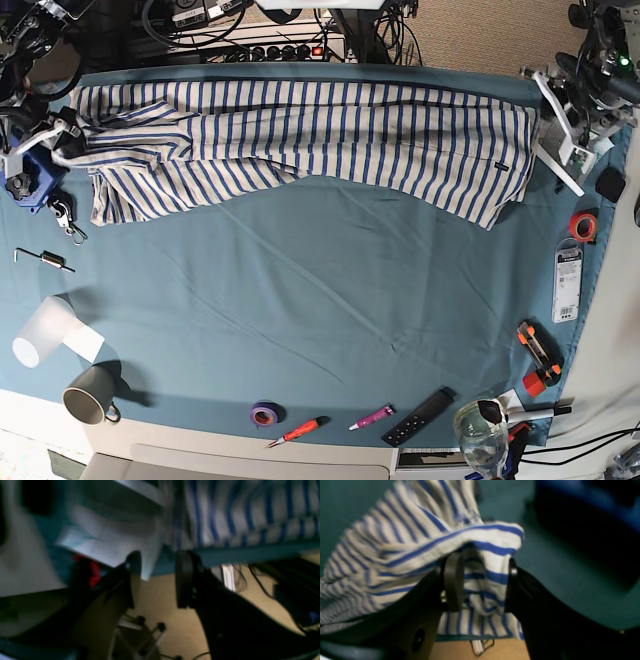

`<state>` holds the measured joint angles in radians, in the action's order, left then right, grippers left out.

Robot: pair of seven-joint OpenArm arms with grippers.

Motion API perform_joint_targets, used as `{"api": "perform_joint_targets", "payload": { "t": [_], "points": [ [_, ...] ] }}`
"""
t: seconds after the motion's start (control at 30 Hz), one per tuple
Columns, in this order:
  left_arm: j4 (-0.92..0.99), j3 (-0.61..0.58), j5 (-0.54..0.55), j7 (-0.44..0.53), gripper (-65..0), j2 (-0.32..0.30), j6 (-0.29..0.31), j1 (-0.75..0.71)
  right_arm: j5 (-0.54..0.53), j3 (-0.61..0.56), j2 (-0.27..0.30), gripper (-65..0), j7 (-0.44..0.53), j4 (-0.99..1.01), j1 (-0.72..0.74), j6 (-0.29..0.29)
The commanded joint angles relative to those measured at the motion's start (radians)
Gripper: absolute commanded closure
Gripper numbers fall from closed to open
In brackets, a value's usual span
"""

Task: Fold the T-shirt properly
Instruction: 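Lay the folded hem down along the collar edge and release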

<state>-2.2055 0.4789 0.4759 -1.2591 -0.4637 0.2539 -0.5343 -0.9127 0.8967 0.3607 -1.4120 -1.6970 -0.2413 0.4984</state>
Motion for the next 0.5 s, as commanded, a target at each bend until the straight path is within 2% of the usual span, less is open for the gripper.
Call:
{"api": "perform_joint_targets", "payload": {
  "t": [0.0,0.07,0.47],
  "points": [
    [-0.035,0.009,-0.032,0.012,-23.5,-0.016,-0.01,-0.001,-0.013,0.009,0.025,-23.2,0.016,-0.037,0.003,0.009],
    [-0.064,0.009,-0.088,0.022,-23.5,-0.016,-0.024,-0.002,-0.013,0.009,0.025,-23.2,0.016,-0.067,0.003,0.026],
    [-0.113,0.009,-0.268,0.048,-23.5,-0.016,-0.13,-0.003,-0.014,0.008,0.025,-23.2,0.016,-0.077,-0.009,0.03]
  ]
}}
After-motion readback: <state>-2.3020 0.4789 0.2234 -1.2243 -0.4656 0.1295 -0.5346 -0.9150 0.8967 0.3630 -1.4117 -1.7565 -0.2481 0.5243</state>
